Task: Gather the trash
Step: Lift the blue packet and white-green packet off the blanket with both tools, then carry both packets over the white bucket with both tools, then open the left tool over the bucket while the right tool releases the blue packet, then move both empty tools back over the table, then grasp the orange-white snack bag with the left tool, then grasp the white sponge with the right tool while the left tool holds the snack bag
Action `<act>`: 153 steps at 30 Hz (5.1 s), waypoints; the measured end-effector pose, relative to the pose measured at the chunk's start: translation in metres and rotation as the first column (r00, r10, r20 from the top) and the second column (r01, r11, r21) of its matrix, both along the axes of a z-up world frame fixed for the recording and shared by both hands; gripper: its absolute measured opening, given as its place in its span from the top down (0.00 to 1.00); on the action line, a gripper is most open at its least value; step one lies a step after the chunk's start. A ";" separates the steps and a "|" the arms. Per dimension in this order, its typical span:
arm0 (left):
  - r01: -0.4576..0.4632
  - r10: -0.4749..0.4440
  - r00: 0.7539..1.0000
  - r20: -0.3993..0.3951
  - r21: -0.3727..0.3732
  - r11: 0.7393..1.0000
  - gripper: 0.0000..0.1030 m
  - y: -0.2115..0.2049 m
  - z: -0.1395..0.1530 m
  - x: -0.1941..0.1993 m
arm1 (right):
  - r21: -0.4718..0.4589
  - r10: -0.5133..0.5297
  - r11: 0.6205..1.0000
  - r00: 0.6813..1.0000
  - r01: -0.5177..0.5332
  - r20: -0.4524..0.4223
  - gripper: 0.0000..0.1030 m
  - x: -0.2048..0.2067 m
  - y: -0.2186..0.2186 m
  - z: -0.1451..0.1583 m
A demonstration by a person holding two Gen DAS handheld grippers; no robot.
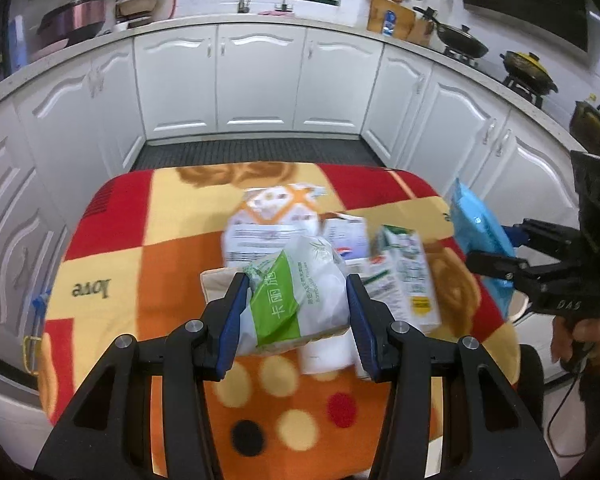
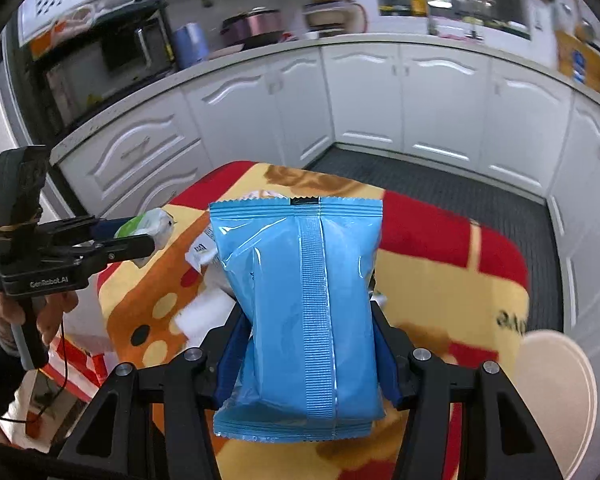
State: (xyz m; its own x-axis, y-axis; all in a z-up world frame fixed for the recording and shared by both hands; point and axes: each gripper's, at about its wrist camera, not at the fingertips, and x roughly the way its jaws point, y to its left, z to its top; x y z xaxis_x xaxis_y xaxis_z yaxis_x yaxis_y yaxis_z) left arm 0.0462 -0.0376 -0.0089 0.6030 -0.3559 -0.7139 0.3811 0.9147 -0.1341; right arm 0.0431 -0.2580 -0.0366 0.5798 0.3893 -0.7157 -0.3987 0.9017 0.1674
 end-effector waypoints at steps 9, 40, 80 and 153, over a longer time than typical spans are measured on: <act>0.075 -0.076 0.997 0.024 0.025 0.997 0.55 -0.062 0.004 -0.016 | 0.014 -0.113 0.993 0.993 0.113 -0.024 0.47 -0.027 -0.043 -0.010; 0.356 -0.360 0.927 -0.107 -0.053 0.933 0.54 -0.287 -0.023 -0.019 | -0.018 -0.561 0.823 0.809 0.567 -0.176 0.43 -0.076 -0.256 -0.061; 0.150 -0.149 0.988 -0.044 0.023 0.988 0.32 -0.208 -0.010 -0.027 | 0.017 -0.572 0.813 0.804 0.582 -0.166 0.21 -0.079 -0.209 -0.037; -0.247 0.266 0.952 -0.151 0.129 0.960 0.84 0.085 -0.068 0.068 | 0.103 -0.118 0.980 0.910 0.172 -0.397 0.18 0.152 0.079 -0.050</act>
State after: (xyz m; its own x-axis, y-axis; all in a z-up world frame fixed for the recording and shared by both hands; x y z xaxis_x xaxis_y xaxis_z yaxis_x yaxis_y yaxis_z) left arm 0.1142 0.0476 -0.0771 0.5343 -0.1204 -0.8366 0.1126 0.9911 -0.0707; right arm 0.1952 -0.1789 -0.0864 0.3249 0.4288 -0.8430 -0.1443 0.9034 0.4039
